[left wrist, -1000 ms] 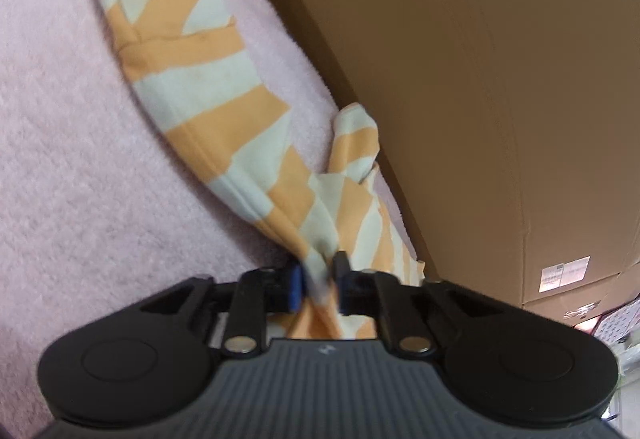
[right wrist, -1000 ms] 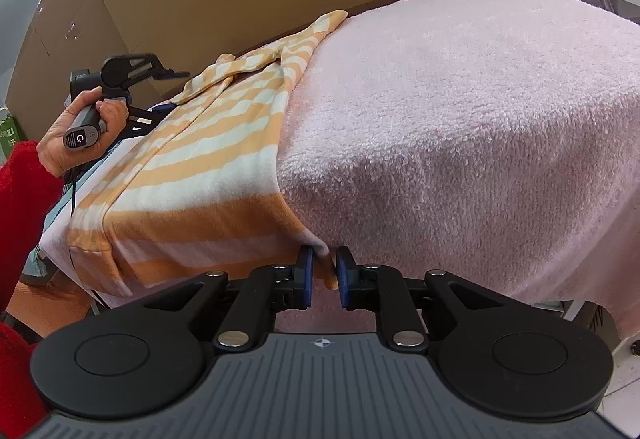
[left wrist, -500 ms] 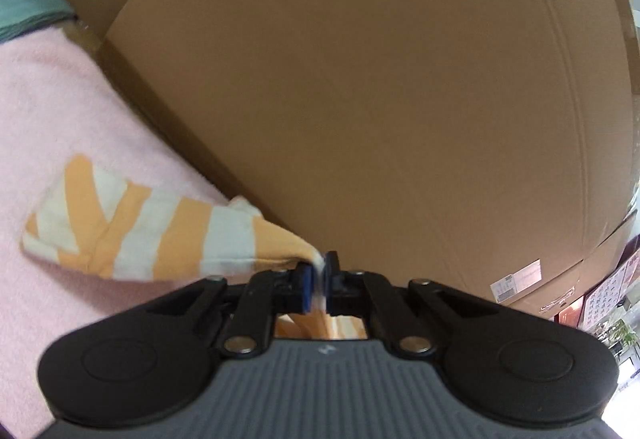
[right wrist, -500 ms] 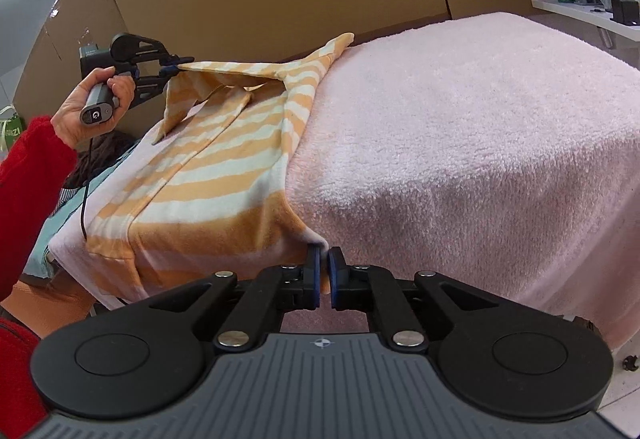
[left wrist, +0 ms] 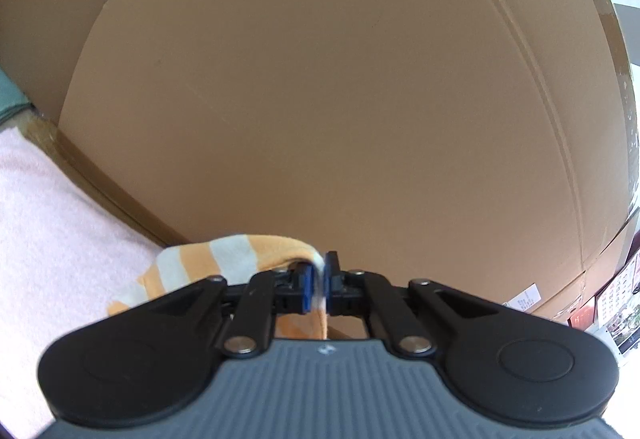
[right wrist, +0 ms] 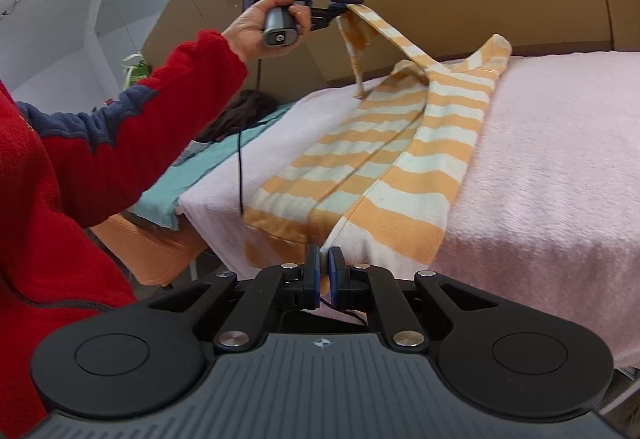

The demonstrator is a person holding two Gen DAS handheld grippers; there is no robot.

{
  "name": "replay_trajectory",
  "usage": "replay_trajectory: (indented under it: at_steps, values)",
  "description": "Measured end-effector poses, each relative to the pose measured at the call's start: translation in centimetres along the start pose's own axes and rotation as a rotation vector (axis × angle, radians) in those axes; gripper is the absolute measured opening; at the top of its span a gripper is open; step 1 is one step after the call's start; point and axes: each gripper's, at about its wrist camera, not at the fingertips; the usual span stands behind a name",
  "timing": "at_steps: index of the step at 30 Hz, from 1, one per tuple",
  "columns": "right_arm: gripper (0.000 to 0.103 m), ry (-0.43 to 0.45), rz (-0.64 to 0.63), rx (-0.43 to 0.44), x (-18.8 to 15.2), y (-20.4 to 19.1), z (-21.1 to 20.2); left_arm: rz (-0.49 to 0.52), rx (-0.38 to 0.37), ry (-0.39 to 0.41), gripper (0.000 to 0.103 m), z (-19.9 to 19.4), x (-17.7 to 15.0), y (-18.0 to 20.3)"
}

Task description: Fold clothes

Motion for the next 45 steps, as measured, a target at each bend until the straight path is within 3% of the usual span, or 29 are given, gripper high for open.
replay_trajectory:
  at_steps: [7,12,18,24,27,31,34,37,38,40,45]
  values:
    - [0.006,-0.025,-0.014,0.11,0.7,-0.6,3.0,-0.001,0.02,0.016,0.0,-0.5,0.3,-0.9]
    - [0.006,-0.103,-0.083,0.063,0.4,-0.9,4.5,0.001,0.028,0.011,0.0,-0.7,0.2,-2.1]
    - [0.006,-0.144,-0.085,0.072,0.0,-0.7,5.3,0.013,0.042,0.018,0.0,-2.5,0.4,-3.9]
    - [0.007,-0.254,-0.102,0.047,-0.8,-0.6,6.5,0.011,0.071,0.017,0.0,1.2,-1.1,-4.2]
    - [0.01,-0.294,-0.102,0.046,-1.1,-0.3,6.2,0.021,0.082,0.025,0.0,0.8,-1.5,-5.2]
    - [0.011,-0.106,-0.043,0.084,1.5,0.7,3.1,0.045,0.081,0.042,0.0,0.2,-2.0,-6.9]
    - [0.017,0.005,0.017,0.003,3.5,2.3,3.4,0.067,0.099,0.054,0.0,0.9,-3.1,-8.1]
    - [0.02,0.0,0.123,-0.066,4.0,4.6,4.9,0.09,0.123,0.057,0.0,-0.3,-4.3,-8.8]
    - [0.011,-0.015,0.15,-0.083,3.8,5.2,5.2,0.091,0.129,0.056,0.0,-0.8,-4.5,-9.1]
    - [0.007,-0.01,0.173,-0.092,3.6,5.8,4.8,0.069,0.142,0.045,0.0,-1.2,-5.1,-10.2]
    - [0.028,0.047,0.183,-0.091,5.1,5.4,5.4,-0.011,0.136,0.02,0.0,-1.4,-6.6,-13.3]
Point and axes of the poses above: each gripper's, at about its wrist camera, not at the fingertips, and z roughly the way its jaws point, y to its right, x to its top, and after that the axes turned 1 degree about z, right-handed
